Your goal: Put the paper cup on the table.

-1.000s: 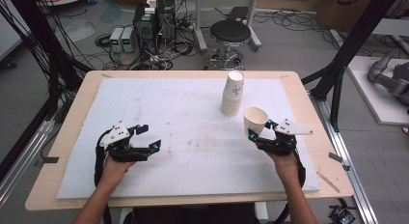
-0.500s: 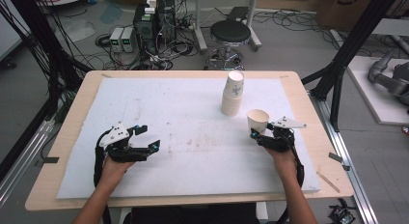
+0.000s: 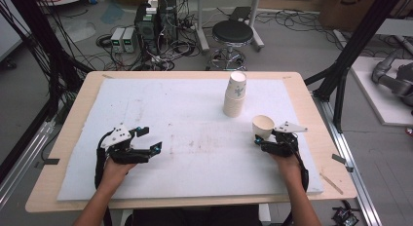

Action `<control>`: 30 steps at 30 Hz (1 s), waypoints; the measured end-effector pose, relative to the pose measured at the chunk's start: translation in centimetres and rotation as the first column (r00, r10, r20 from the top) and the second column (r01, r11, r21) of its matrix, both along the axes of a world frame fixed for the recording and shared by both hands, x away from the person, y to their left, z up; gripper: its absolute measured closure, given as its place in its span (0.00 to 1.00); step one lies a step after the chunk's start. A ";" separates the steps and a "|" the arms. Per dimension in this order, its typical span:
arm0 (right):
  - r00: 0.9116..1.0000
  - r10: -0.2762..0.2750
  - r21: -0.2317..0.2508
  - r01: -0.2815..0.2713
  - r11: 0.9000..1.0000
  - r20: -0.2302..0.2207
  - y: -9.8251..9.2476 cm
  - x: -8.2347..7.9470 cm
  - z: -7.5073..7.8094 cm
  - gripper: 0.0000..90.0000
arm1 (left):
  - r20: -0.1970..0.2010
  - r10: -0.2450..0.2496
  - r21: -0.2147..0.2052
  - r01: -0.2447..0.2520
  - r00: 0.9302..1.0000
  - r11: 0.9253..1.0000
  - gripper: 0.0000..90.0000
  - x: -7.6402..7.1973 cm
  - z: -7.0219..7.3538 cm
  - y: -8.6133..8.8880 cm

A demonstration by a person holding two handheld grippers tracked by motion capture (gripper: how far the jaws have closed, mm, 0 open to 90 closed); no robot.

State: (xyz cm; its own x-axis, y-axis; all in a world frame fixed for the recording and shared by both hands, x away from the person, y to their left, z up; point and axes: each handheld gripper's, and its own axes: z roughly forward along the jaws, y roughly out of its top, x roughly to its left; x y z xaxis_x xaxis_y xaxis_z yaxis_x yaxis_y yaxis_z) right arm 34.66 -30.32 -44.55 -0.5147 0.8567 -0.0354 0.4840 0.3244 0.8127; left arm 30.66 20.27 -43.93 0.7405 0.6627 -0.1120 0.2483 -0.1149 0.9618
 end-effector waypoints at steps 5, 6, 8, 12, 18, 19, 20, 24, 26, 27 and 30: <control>1.000 0.010 0.016 -0.010 1.000 -0.011 -0.3 -0.2 -0.2 0.33 | 0.001 -0.003 0.000 0.003 1.000 1.000 0.22 0.0 0.0 -0.1; 1.000 0.008 0.024 -0.008 1.000 -0.015 -0.4 -0.3 -0.3 0.28 | 0.000 -0.004 0.001 0.004 1.000 1.000 0.22 0.0 0.0 -0.1; 1.000 -0.007 0.047 0.008 0.999 -0.010 -0.7 -0.6 -0.1 0.22 | 0.000 -0.002 0.000 0.002 1.000 1.000 0.22 0.0 0.0 -0.1; 1.000 -0.014 0.043 0.014 0.999 -0.008 -1.0 -1.4 0.4 0.22 | 0.005 0.003 -0.005 -0.003 1.000 1.000 0.22 0.1 0.1 0.1; 1.000 -0.005 0.049 0.006 0.999 -0.017 -1.1 -2.7 0.8 0.22 | 0.013 0.025 -0.018 -0.025 1.000 1.000 0.21 0.1 0.3 0.6; 1.000 0.009 0.037 -0.008 0.999 -0.013 -1.2 -3.6 1.1 0.22 | 0.015 0.038 -0.031 -0.037 0.999 0.999 0.20 0.1 0.4 0.9; 1.000 0.009 0.036 -0.009 0.999 -0.013 -1.2 -4.0 1.3 0.22 | 0.013 0.042 -0.036 -0.041 0.999 0.999 0.19 0.0 0.5 1.0; 0.999 0.008 0.057 -0.011 0.998 0.043 -1.5 -5.8 2.5 0.22 | 0.018 0.050 -0.059 -0.049 0.999 0.997 0.18 -0.1 0.5 1.3; 0.997 0.030 0.088 -0.036 0.995 0.065 -1.5 -6.4 3.1 0.22 | 0.021 0.049 -0.069 -0.047 0.999 0.996 0.18 -0.3 0.6 1.5; 0.995 0.058 0.090 -0.066 0.994 0.086 -1.4 -6.7 3.4 0.22 | 0.023 0.045 -0.071 -0.043 0.999 0.997 0.18 -0.4 0.7 1.6; 0.990 0.085 0.093 -0.096 0.991 0.109 -0.9 -7.1 3.9 0.22 | 0.026 0.046 -0.081 -0.044 0.999 0.996 0.18 -0.5 0.8 1.7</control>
State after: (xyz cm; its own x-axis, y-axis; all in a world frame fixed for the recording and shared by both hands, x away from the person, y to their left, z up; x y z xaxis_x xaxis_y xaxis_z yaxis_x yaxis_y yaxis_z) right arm 27.54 -31.24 -40.67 -0.5881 0.8087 -0.0112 0.3668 0.2791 0.8875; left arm 30.16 21.96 -43.15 0.7136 0.6853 -0.1456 0.2243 -0.0265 0.9742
